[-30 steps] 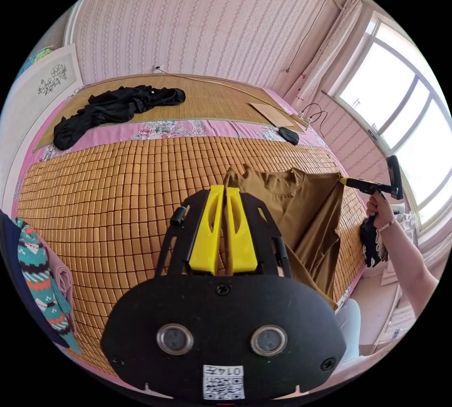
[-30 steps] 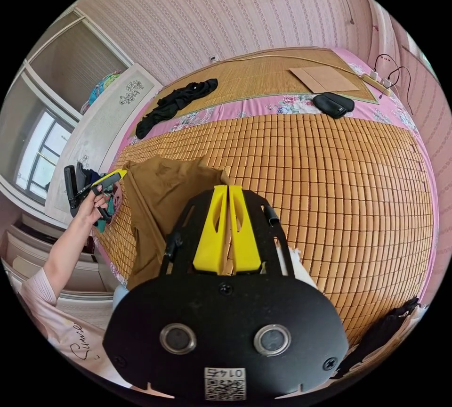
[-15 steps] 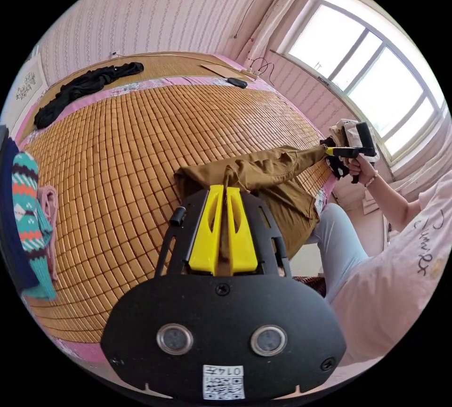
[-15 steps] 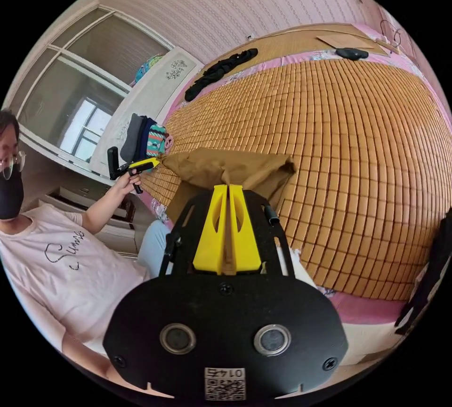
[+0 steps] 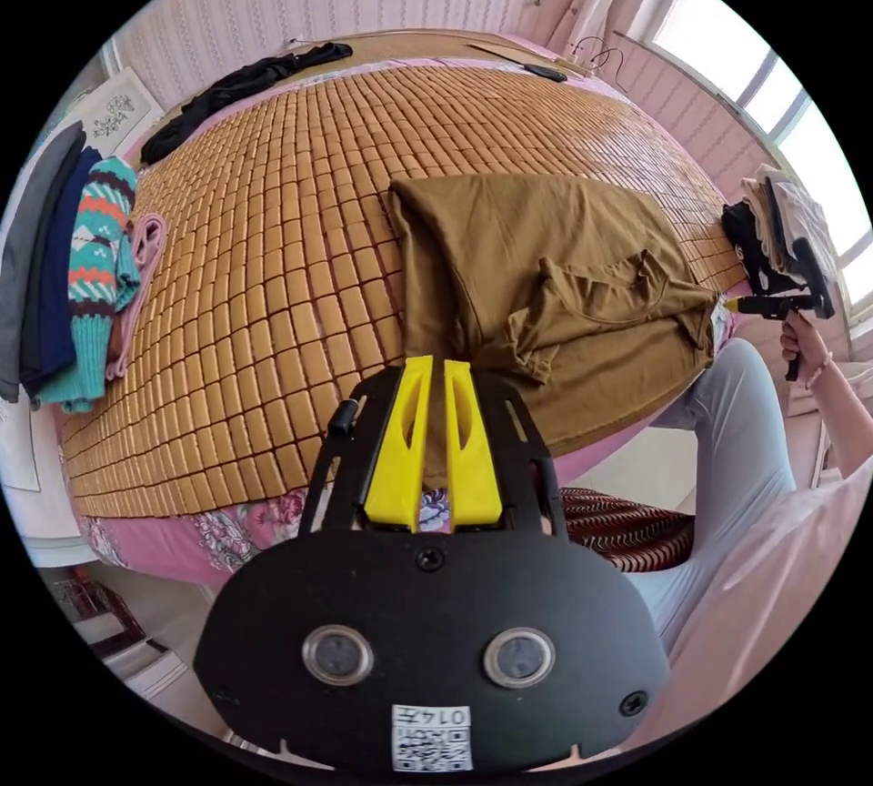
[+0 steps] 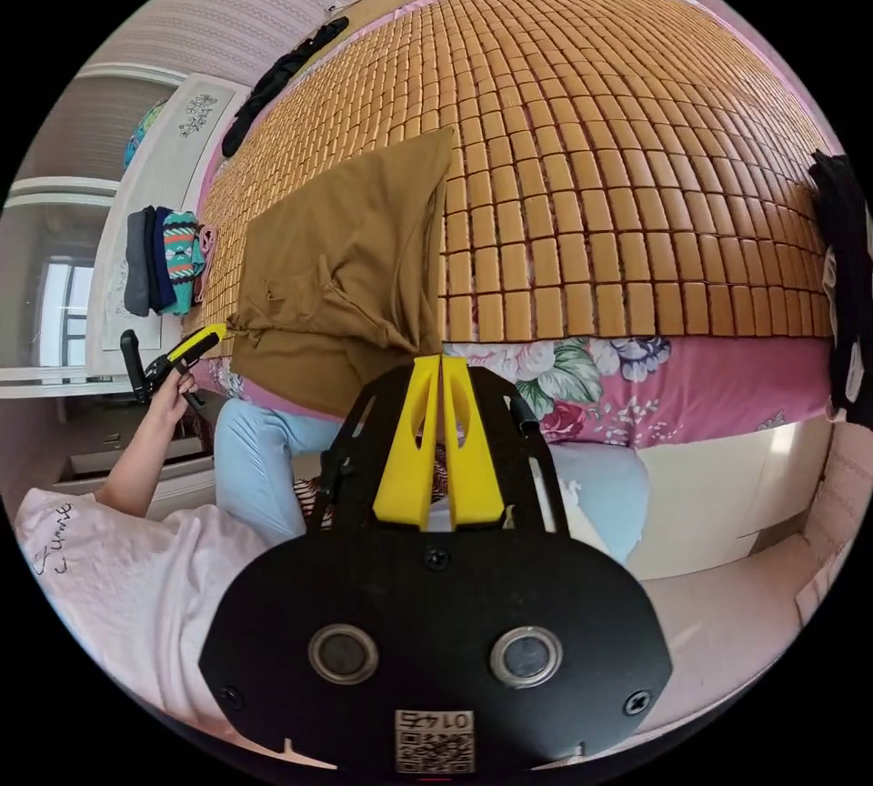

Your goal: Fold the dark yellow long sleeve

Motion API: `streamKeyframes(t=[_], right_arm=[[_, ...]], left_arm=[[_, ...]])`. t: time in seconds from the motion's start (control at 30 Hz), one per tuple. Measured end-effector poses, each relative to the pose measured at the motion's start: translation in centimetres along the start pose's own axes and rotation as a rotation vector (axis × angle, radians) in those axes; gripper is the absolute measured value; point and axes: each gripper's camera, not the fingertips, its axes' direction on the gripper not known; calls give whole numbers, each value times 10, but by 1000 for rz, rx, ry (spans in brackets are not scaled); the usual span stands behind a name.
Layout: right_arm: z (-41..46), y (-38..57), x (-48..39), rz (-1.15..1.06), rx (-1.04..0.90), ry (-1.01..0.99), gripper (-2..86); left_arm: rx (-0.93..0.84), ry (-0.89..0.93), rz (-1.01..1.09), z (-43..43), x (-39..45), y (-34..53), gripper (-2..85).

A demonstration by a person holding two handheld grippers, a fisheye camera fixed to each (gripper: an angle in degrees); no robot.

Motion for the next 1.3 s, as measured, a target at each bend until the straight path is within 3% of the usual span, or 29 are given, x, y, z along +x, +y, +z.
streamKeyframes(t=[0.13, 0.33, 0.43, 0.67, 0.83, 0.97, 1.2, 1.3], right_arm=[[3, -15, -52, -201, 57, 17, 32], [60, -64, -137, -360, 28, 96, 123], [97, -79, -142, -326, -117, 89, 64], [74, -37, -152, -505, -45, -131, 14], [98, -6, -179, -701, -170, 5, 20], [116, -2, -187, -694, -276, 16, 25], [122, -16, -240, -707, -205, 96, 16], [146, -21, -268, -699, -206, 230, 7]], left_arm=[[106, 147, 95, -23, 16, -9, 30], [11, 158, 133, 26, 61, -45, 76], [-122, 125, 164, 55, 71, -44, 26], [3, 234, 224, 26, 68, -1, -7], [-38, 187, 290, 26, 78, 39, -8], [-91, 163, 262, 29, 80, 64, -2], [-3, 154, 244, 21, 124, 61, 34], [33, 166, 257, 31, 147, 56, 40]])
